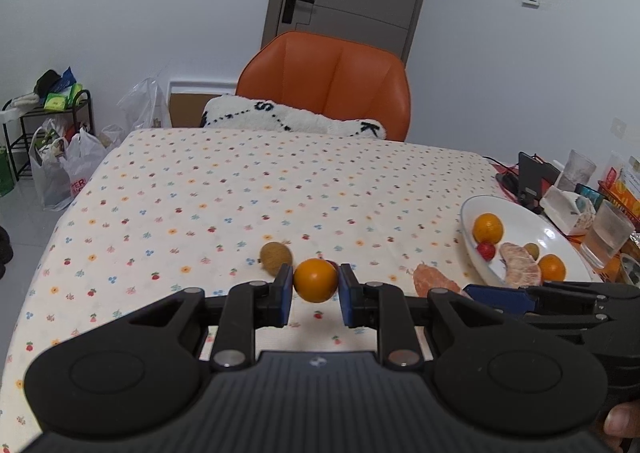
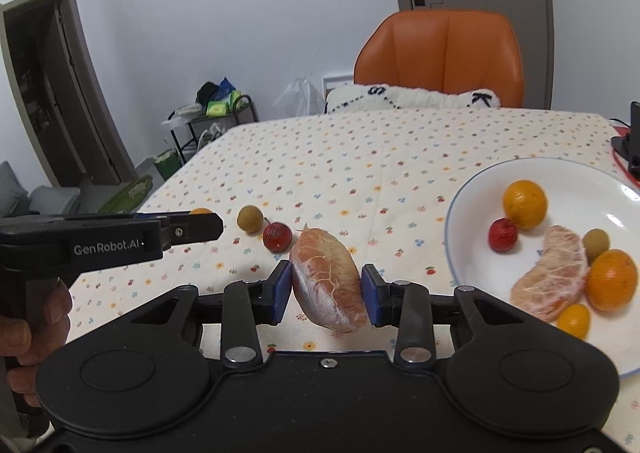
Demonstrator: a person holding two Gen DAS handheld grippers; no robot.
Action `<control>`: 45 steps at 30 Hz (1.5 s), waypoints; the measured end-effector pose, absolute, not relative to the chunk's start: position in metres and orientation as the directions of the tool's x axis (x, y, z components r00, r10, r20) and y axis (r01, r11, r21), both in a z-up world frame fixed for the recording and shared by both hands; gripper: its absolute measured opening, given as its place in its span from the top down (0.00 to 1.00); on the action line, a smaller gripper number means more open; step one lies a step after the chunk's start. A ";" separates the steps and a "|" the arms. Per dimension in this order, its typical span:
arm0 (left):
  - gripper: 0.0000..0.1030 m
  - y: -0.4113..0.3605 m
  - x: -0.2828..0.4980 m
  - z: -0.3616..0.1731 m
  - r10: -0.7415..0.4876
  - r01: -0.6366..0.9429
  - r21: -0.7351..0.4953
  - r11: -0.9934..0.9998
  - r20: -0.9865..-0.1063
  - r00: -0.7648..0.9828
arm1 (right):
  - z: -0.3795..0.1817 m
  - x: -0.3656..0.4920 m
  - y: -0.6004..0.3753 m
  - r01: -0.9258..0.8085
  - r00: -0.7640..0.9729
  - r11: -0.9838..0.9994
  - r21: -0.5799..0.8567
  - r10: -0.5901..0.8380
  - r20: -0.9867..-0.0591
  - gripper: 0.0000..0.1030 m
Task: Organize fruits
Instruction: 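Carry the pomelo segment and small orange onto the plate and open both grippers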
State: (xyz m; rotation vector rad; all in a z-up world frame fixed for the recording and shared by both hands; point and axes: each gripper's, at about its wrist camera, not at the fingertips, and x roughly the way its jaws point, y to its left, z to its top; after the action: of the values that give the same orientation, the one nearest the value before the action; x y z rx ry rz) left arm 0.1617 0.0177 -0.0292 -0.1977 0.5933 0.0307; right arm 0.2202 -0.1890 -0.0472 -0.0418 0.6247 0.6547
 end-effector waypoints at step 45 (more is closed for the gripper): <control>0.78 -0.107 0.191 -0.018 -0.178 0.120 -0.142 0.983 -0.528 0.830 | -0.039 0.225 -0.336 -0.335 0.783 0.923 0.192 0.386 -0.489 0.66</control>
State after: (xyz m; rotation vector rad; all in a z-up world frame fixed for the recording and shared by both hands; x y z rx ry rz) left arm 0.1913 -0.1066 -0.0184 -0.1049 0.5701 -0.1581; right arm 0.2248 -0.3361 -0.0391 0.0966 0.5479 0.3895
